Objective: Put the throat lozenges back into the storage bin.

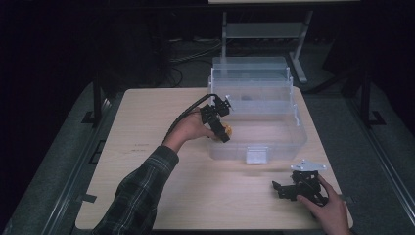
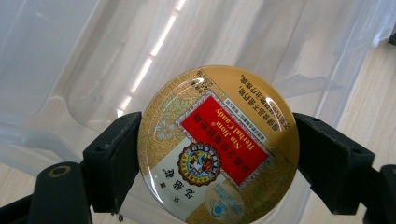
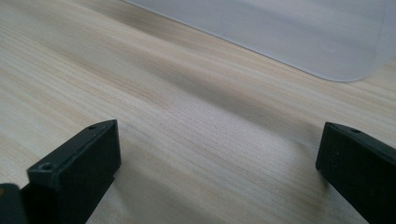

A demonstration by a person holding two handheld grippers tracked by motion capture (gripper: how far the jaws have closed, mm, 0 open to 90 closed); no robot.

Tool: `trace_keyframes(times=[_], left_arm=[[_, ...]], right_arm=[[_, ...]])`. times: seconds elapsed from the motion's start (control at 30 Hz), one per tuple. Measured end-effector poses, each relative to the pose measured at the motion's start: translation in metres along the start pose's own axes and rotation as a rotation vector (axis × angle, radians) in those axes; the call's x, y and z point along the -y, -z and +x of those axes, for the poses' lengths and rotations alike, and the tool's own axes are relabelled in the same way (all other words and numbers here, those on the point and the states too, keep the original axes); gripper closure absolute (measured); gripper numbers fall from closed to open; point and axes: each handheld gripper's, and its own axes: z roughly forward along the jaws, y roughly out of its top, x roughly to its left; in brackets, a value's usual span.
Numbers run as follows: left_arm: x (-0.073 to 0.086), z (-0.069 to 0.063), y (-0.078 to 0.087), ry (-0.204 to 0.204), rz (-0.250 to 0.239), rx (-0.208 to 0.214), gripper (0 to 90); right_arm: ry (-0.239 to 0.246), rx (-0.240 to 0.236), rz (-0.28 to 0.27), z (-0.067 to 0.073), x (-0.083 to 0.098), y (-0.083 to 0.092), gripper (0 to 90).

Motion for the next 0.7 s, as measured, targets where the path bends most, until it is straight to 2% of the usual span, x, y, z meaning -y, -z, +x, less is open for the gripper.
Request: trace_keyframes(times=[0.1,0.33,0.53,0.7], left_arm=[[0.0,0.0,-0.001,-0.007,0.009,-0.002,18.6],[0.0,-0.001,0.003,-0.007,-0.01,-0.006,18.0],[0.002,-0.004,0.015,-0.004,-0.043,-0.006,18.0],[0.005,-0.008,0.026,-0.02,-0.065,-0.004,18.0]], right_arm=[[0.0,0.0,0.0,0.0,0.0,0.0,0.0],[0.0,0.0,0.0,0.0,0.0,0.0,0.0],[-0.002,0.0,0.001,0.0,0.0,0.0,0.0],[-0.001,0.001,0.001,0.0,0.0,0.0,0.0]])
